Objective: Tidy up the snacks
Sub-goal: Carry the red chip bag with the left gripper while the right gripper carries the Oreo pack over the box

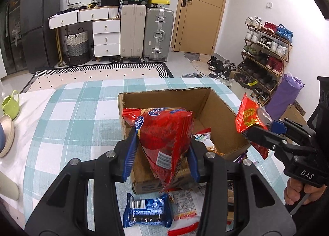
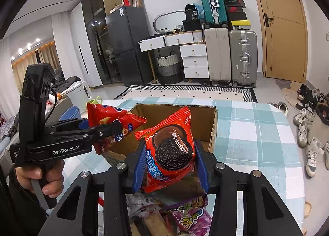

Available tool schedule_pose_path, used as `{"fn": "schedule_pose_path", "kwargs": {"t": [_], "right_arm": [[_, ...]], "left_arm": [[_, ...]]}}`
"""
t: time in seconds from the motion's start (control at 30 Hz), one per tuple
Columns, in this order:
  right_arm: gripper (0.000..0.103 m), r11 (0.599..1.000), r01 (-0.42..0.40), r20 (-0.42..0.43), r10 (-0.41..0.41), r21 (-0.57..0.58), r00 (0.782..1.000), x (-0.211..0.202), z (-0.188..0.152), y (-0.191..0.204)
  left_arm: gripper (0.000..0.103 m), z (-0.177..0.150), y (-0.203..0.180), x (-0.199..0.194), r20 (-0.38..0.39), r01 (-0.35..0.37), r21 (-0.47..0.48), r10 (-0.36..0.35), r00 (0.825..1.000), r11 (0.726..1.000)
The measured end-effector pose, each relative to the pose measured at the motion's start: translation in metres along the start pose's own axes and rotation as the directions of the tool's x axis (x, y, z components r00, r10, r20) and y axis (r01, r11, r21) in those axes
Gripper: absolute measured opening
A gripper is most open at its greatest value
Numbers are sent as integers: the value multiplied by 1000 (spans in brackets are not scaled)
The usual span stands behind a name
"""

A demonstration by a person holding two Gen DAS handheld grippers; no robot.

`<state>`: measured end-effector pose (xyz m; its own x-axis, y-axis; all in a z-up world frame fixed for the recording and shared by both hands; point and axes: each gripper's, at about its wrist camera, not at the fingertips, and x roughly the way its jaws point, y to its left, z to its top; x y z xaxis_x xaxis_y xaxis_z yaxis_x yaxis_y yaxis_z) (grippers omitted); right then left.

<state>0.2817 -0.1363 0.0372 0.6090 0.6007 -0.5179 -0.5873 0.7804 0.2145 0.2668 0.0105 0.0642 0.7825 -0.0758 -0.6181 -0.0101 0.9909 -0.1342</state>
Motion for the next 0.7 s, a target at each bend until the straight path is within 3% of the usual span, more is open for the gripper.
{"fn": "schedule_pose_path", "kwargs": {"t": [0.7], "right_arm": [[44,1000,-25,-29,25,-10,999,36,10,-13]], "left_arm": [[40,11,-9,51,-30,-27,51,29,999,998]]}}
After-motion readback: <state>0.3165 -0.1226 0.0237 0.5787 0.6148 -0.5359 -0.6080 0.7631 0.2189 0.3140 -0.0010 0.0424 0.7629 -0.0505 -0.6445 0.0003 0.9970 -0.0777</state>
